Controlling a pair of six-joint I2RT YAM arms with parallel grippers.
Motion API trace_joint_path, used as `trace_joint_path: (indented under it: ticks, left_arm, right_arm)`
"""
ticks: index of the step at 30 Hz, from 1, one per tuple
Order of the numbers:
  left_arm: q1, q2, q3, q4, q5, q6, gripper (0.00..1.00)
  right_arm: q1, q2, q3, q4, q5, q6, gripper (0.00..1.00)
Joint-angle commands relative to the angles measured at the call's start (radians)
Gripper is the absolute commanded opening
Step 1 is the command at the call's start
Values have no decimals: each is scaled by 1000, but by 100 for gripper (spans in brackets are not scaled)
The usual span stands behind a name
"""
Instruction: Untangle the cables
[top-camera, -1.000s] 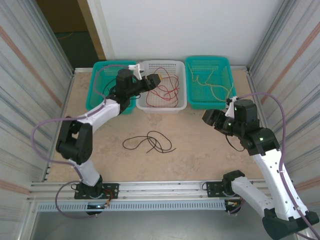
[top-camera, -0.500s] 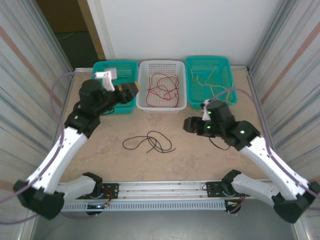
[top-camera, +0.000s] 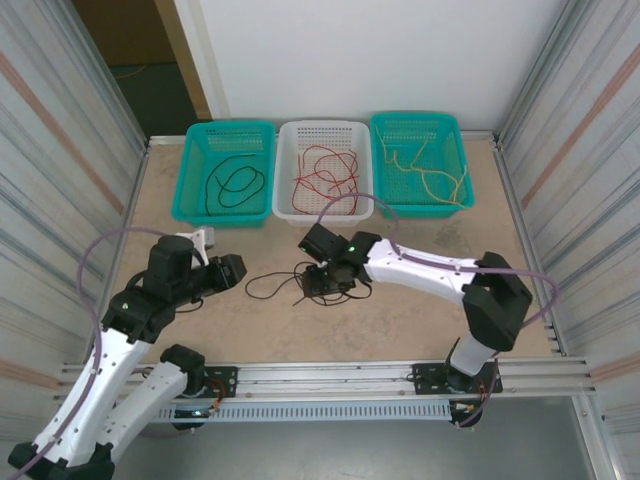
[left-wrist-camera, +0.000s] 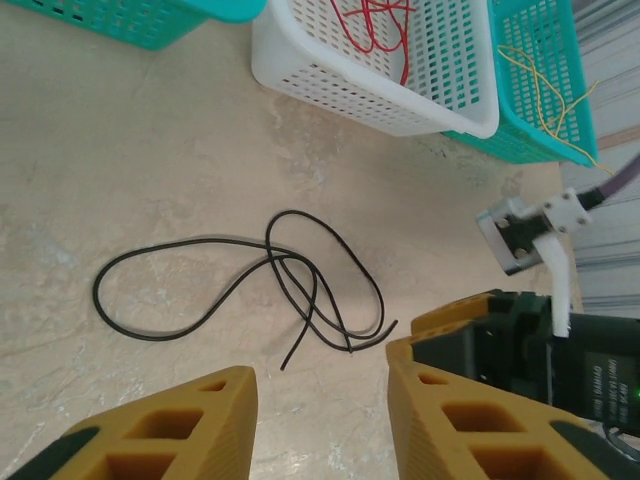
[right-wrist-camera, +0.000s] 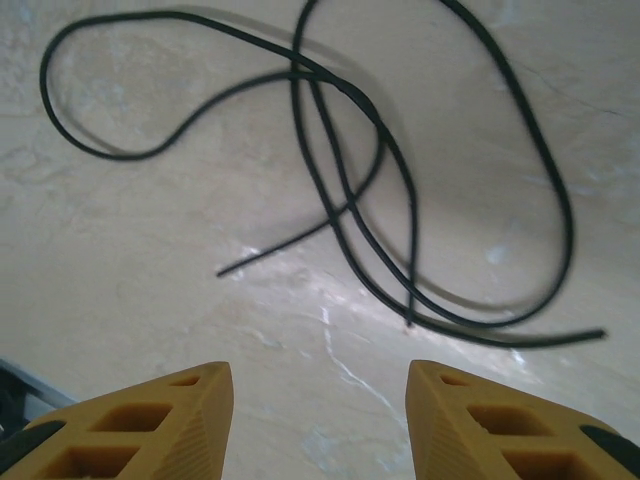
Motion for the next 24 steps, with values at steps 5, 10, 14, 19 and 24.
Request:
trace_joint_path:
  ticks: [5,10,14,19,24]
  left_arm:
    - [5,34,5,-34,-15,-26,31]
    - [5,44,6,-23,-10,-16,29]
    - [5,38,9,-30,-17,-5,29]
    - [7,34,4,-33,-24,1,30]
    - [7,35,6,-27,-22,7,30]
  right_arm:
    - [63,204,181,-116,19,98,49]
    - [63,277,246,-177,12,92,49]
    - [62,316,277,-227,31,107,50]
    - [63,382,329,-275,19,104,49]
    - [63,437,373,-302,5,90,45]
